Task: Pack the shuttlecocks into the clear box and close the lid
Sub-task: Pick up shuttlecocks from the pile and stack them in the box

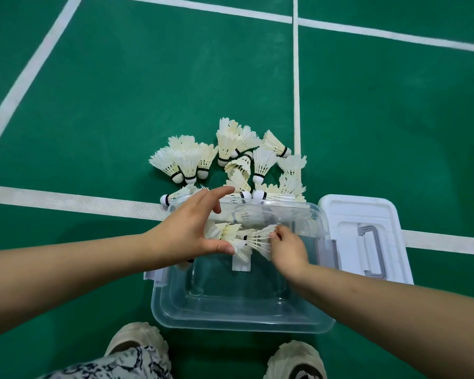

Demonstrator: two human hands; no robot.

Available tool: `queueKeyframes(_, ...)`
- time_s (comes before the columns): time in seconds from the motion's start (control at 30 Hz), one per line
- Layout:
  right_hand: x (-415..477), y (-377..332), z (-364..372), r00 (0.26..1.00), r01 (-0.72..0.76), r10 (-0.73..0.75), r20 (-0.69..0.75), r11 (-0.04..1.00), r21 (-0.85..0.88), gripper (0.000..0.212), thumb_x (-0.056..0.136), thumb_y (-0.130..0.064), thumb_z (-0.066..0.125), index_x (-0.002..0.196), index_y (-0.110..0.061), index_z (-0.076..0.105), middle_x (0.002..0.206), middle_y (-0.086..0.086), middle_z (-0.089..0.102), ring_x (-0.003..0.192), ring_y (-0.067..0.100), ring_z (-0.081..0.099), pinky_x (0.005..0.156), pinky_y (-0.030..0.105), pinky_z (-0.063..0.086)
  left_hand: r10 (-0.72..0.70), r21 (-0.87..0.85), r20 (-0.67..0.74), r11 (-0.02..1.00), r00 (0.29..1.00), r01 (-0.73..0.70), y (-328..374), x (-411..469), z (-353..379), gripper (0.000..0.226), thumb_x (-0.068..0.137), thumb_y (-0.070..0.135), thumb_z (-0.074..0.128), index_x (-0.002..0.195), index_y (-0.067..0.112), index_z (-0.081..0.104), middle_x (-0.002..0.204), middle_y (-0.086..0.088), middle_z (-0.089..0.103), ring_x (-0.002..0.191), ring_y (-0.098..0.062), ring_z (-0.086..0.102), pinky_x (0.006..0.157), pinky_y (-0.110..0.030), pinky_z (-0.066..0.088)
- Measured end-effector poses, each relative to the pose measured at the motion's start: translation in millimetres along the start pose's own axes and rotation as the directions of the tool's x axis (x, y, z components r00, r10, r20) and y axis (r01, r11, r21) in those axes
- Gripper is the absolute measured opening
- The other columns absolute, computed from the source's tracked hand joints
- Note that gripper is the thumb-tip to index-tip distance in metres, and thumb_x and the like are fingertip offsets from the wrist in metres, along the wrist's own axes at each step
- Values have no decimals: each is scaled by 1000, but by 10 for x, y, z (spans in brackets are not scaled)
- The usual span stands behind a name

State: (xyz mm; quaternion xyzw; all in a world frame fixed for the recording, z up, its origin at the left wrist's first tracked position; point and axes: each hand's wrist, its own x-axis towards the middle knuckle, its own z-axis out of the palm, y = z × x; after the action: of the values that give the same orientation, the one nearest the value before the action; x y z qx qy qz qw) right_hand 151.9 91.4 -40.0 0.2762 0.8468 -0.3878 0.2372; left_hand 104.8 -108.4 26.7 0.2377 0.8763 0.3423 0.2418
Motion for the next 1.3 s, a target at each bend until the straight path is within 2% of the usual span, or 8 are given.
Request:
queueKeyframes(0.13,38,-26,30,996,-7,4,91,999,39,25,99,-18,37,109,-8,57,112,15,61,96,28,55,74,25,34,-12,16,11,1000,1000,12,12,-10,0,95,52,68,68,125,53,9,108,9,40,95,18,37,74,-10,30)
queueKeyframes(0.27,126,-55,78,984,-30,19,179,998,57,16,98,-15,40,94,-14,56,100,11,60,88,21,51,73,23,34,-21,26,13,999,1000,20,19,-20,2,95,55,64,70,127,50,10,109,9,40,94,18,36,73,-9,30)
queueKeyframes(0.57,294,-62,157,959,-132,80,272,975,177,31,92,0,46,117,-6,61,110,11,66,88,19,58,83,27,48,-47,23,30,999,998,46,54,-6,1,91,61,52,73,126,50,9,110,8,39,94,-4,36,83,-20,28)
queueKeyframes(0.7,252,-36,179,908,-292,135,396,882,369,31,89,3,49,116,-8,57,120,15,64,111,30,60,98,40,46,-46,33,37,998,998,45,68,3,18,95,62,51,74,136,41,16,109,8,39,94,-3,34,81,-18,26)
queueKeyframes(0.87,281,6,151,891,-365,122,438,765,530,31,91,-1,53,121,-9,54,111,11,66,89,19,64,72,27,54,-39,32,55,999,998,37,92,-9,17,99,50,68,70,128,51,10,108,11,37,91,8,35,81,-17,26)
queueKeyframes(0.97,283,-18,128,887,-396,135,442,716,575,31,89,5,52,117,-9,55,97,8,67,78,16,64,59,23,52,-42,34,54,999,998,40,115,-19,17,93,59,55,75,124,51,9,108,10,38,92,2,35,81,-17,26)
queueKeyframes(1.13,184,-22,83,918,-312,119,378,804,507,43,83,4,58,124,-6,49,116,12,63,96,21,61,74,26,50,-19,26,57,1000,998,17,151,-22,38,91,63,48,75,128,48,12,109,9,37,92,16,35,80,-16,26)
queueKeyframes(1.3,-70,-111,-132,994,72,-95,60,949,306,34,81,-3,61,108,-20,50,103,1,53,96,17,52,80,24,40,-7,51,48,999,999,4,228,10,71,97,64,47,75,141,35,17,108,9,37,92,-3,34,81,-16,26)
